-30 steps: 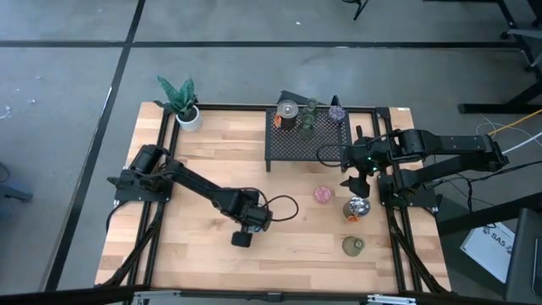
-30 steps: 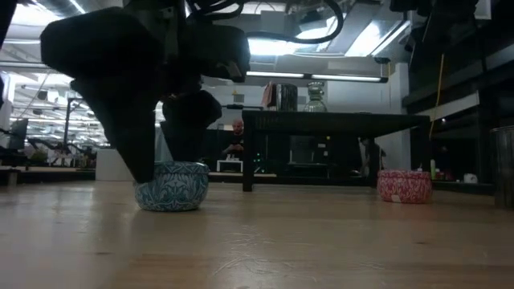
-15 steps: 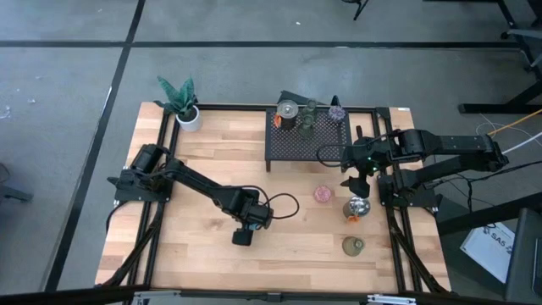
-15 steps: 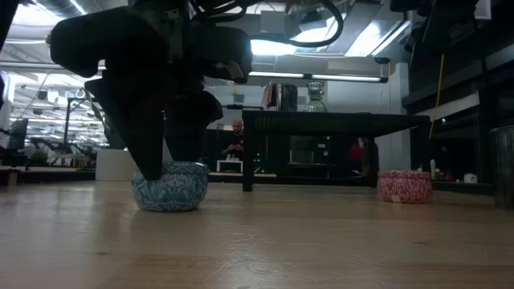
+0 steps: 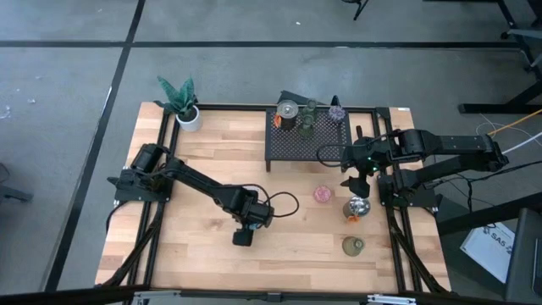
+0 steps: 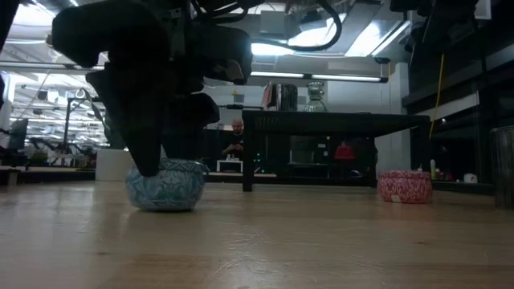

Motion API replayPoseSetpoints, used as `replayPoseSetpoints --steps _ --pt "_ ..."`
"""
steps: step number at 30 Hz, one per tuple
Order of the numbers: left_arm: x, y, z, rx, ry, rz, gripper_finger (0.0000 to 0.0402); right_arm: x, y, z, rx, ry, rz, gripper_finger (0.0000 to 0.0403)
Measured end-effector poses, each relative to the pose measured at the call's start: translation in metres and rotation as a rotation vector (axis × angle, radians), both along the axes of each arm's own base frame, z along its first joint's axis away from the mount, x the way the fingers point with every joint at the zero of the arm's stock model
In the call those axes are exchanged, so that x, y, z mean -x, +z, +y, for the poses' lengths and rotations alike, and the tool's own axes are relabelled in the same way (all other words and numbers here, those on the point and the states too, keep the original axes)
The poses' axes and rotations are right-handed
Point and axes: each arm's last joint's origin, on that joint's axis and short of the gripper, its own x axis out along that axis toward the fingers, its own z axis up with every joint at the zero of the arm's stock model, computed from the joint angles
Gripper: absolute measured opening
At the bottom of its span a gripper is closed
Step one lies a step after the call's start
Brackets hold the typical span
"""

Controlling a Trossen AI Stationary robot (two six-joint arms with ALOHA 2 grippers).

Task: Pick & Place candle stick holders
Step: Put the blue scented candle on the shelf align with the red scented candle

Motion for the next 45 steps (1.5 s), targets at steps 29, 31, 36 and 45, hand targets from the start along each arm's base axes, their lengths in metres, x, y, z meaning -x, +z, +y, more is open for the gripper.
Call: replayPoseSetpoints --steps 29,31,36,45 --pt "-0.041 0.136 0.1 0.065 0.287 -0.116 0.0294 0.001 0.0 0.0 0.001 0.0 0.007 0.0332" --pt "-0.042 0.143 0.109 0.067 0.309 -0.137 0.0294 0.001 0.0 0.0 0.001 0.0 0.008 0.0332" --pt "-0.042 0.155 0.135 0.054 0.389 -0.176 0.0294 0.001 0.0 0.0 0.001 0.0 0.008 0.0332" --pt "-0.039 0.156 0.18 -0.004 0.521 -0.216 0.0294 0.001 0.0 0.0 0.001 0.0 0.008 0.0332"
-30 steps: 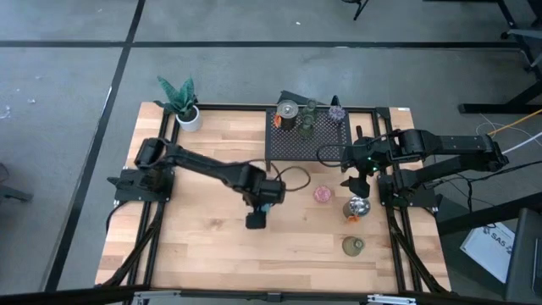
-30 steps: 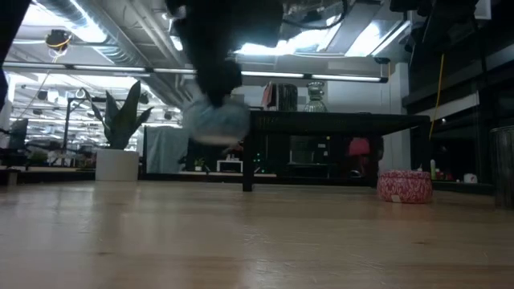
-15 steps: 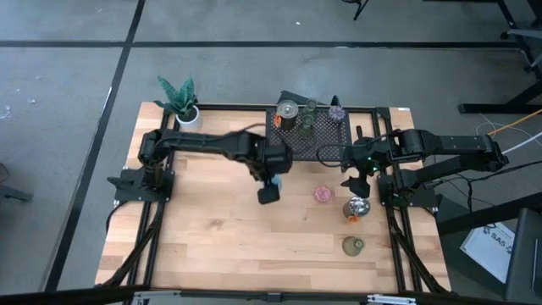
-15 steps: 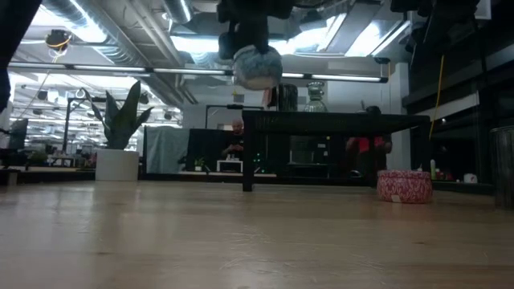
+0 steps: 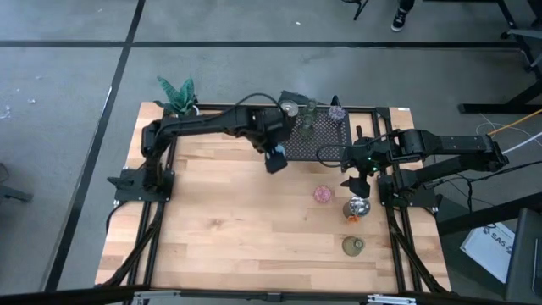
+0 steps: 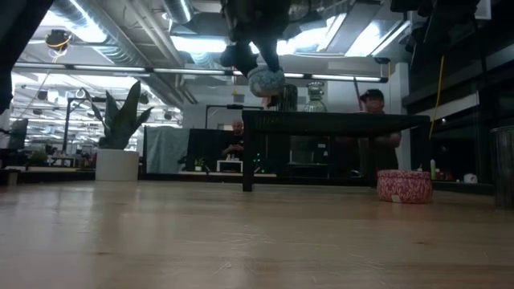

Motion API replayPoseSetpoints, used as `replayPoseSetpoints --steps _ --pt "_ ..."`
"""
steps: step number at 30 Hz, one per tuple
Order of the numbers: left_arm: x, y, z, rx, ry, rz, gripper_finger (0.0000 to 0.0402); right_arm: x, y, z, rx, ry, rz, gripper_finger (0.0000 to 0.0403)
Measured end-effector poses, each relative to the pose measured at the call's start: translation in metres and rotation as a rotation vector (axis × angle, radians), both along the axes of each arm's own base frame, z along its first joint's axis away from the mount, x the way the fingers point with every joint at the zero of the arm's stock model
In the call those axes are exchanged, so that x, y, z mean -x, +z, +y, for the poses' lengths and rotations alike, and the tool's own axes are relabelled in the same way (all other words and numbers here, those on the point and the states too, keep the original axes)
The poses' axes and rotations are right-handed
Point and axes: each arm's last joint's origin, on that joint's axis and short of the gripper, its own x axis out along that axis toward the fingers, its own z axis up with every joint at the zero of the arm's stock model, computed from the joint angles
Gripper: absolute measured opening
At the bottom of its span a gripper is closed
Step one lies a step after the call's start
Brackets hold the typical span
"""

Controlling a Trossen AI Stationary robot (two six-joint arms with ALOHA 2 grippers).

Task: Pick & Place candle stick holders
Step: Put the blue scented candle on the shelf align with the red scented candle

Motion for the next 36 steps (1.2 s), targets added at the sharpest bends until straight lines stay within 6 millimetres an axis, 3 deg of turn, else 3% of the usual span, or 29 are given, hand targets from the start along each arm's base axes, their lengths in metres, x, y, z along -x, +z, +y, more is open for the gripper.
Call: replayPoseSetpoints --steps 11,19,26,36 --pt "-0.001 -0.007 0.027 -0.019 0.056 -0.011 0.0294 0.0 0.0 0.0 0.0 0.0 0.0 0.0332" --pt "-0.011 -0.025 0.03 -0.031 0.061 0.031 0.0294 0.0 0.0 0.0 0.001 0.0 0.001 0.0332" --pt "-0.012 -0.026 0.03 -0.057 0.038 0.031 0.0297 0.0 0.0 0.0 0.001 0.0 0.001 0.0332" --pt "-0.019 -0.022 0.029 -0.085 0.02 -0.033 0.034 0.0 0.0 0.0 0.001 0.0 0.0 0.0332"
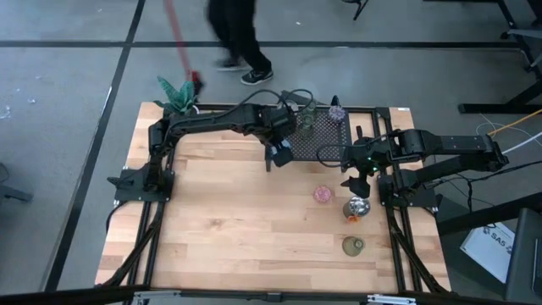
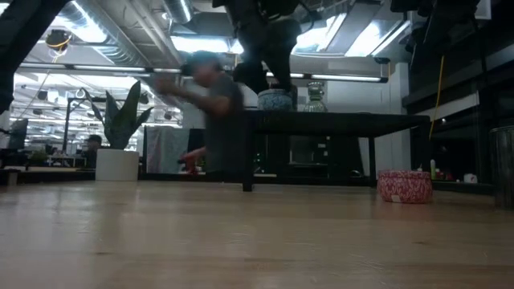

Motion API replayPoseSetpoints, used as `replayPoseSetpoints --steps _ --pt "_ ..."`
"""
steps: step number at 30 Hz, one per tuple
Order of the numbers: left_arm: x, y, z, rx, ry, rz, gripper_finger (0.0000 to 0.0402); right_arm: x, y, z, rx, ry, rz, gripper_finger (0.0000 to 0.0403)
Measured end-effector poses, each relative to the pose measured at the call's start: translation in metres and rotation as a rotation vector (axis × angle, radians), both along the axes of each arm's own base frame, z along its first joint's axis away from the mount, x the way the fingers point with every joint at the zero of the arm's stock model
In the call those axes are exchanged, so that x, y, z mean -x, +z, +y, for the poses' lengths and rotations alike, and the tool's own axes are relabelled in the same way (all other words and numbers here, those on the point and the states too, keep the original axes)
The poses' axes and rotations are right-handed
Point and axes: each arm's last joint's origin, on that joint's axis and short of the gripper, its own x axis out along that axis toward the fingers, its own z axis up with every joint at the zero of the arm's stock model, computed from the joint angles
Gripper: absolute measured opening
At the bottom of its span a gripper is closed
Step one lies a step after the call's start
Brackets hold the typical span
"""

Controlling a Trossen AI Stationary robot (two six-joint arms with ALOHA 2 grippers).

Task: Pick & Place candle stick holders
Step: Put the blue scented candle on the shelf align with the red scented candle

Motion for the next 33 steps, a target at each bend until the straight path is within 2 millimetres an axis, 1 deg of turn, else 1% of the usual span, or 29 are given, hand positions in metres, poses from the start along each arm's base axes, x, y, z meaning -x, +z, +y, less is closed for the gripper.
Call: replayPoseSetpoints --steps 4,6,12,16,20,26,33 --pt "-0.001 0.0 -0.002 -0.001 -0.007 -0.001 0.0348 0.0 0.0 0.0 0.0 0.0 0.0 0.0332" --pt "0.001 0.003 -0.002 0.004 -0.008 0.014 0.0347 0.0 0.0 0.0 0.0 0.0 0.0 0.0332" --pt "0.011 0.027 -0.004 0.01 0.006 0.047 0.0346 0.0 0.0 0.0 -0.001 0.001 -0.003 0.0332" --pt "0.017 0.038 -0.006 0.008 0.012 0.074 0.0328 0.0 0.0 0.0 -0.001 0.0 -0.006 0.0332" --pt "0.024 0.034 -0.007 0.022 0.003 0.158 0.0285 -0.001 0.0 0.0 -0.001 0.0 -0.008 0.0332" --pt "0.032 0.029 -0.01 -0.005 -0.009 0.279 0.0196 -0.001 0.0 0.0 -0.001 0.0 -0.008 0.0332" --pt "0.032 0.029 -0.009 -0.059 -0.088 0.3 0.0088 -0.001 0.0 0.0 -0.001 0.0 -0.008 0.0332"
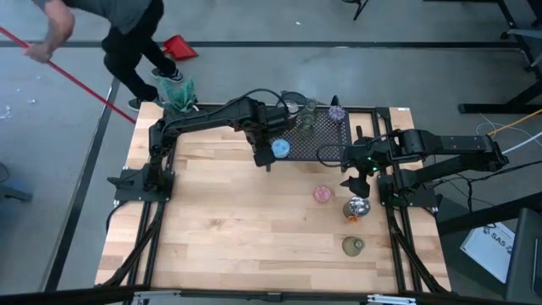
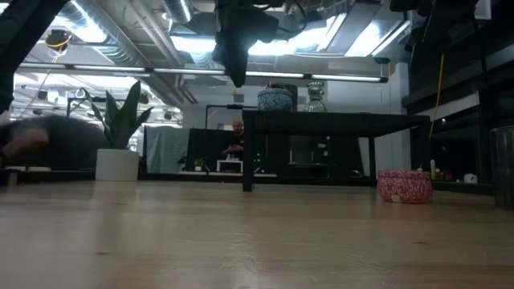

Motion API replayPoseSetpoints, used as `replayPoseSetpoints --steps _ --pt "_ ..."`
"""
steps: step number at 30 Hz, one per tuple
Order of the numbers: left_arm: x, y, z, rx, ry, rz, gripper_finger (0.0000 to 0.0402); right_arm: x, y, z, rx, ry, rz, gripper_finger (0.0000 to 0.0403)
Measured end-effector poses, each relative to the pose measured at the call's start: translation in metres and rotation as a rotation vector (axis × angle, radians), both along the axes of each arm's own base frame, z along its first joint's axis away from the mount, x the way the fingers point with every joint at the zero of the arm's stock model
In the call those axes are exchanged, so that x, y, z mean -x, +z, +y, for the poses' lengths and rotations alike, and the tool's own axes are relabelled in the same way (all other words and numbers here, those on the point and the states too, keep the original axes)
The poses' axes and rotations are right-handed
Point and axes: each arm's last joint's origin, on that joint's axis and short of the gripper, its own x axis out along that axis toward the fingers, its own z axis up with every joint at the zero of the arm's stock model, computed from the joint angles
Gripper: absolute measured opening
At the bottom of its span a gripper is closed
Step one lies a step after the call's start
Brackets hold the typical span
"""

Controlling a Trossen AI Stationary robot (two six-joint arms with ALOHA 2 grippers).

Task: Pick & Place candle stick holders
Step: Put the blue scented candle on the shelf align with the red scented candle

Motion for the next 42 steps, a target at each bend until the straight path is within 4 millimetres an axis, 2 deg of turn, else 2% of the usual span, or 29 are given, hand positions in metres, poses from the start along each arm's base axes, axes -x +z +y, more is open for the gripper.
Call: replayPoseSetpoints --steps 8,13,25,42 --pt "0.0 0.0 0.0 -0.018 -0.073 0.014 0.0005 0.0 0.0 0.0 0.0 0.0 0.0 0.0332" --pt "-0.004 -0.009 0.001 -0.011 -0.076 0.046 0.0002 0.0 0.0 0.0 0.0 0.0 -0.003 0.0332" --pt "-0.028 -0.048 0.007 -0.004 -0.085 0.109 0.0001 0.0 0.0 0.0 0.0 -0.001 -0.005 0.0332" --pt "-0.06 -0.042 0.011 -0.013 -0.202 -0.222 0.0001 0.0 0.0 0.0 -0.009 -0.016 -0.003 0.0332"
